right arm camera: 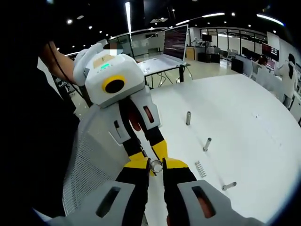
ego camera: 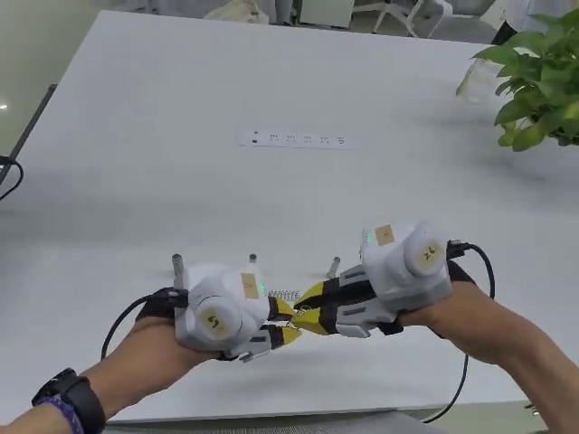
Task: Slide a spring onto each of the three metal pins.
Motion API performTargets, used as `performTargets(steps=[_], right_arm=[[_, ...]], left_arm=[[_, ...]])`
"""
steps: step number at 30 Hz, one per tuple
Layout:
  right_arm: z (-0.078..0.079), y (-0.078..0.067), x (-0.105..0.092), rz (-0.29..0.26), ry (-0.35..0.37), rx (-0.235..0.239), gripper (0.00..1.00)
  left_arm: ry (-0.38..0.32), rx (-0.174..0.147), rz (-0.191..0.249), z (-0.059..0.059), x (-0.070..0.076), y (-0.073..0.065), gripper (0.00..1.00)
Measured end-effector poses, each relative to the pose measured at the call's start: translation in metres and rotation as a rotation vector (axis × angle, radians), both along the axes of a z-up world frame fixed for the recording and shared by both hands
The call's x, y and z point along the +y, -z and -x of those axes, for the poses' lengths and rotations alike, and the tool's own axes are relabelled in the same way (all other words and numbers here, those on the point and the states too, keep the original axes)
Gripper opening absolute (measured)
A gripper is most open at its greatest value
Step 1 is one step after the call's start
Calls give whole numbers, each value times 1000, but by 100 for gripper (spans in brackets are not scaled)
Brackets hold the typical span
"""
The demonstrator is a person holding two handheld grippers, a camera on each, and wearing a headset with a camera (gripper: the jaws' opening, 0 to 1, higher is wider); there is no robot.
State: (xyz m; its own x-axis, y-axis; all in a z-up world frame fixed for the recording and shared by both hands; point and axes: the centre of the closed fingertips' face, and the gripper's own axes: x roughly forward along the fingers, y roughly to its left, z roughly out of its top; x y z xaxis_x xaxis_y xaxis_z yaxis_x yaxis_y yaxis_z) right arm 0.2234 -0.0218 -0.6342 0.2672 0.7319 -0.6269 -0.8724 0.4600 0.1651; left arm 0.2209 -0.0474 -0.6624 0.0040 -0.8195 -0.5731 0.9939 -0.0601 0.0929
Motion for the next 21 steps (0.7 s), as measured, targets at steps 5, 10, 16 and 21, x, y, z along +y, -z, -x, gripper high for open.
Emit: performTargets(steps=[5, 10, 16, 21], right_arm=[[0, 1, -2, 9, -14, 3, 9], [4, 9, -12, 109, -85, 2, 16], [8, 11, -17, 179, -145, -10, 21], [10, 12, -17, 210, -179, -23, 20]], left_arm=[[-5, 6, 5, -1, 0, 0, 2], [-3, 9, 17, 0, -2, -3, 2], [2, 15, 20, 2, -4, -3, 2], [15, 20, 19, 6, -6, -2, 2]])
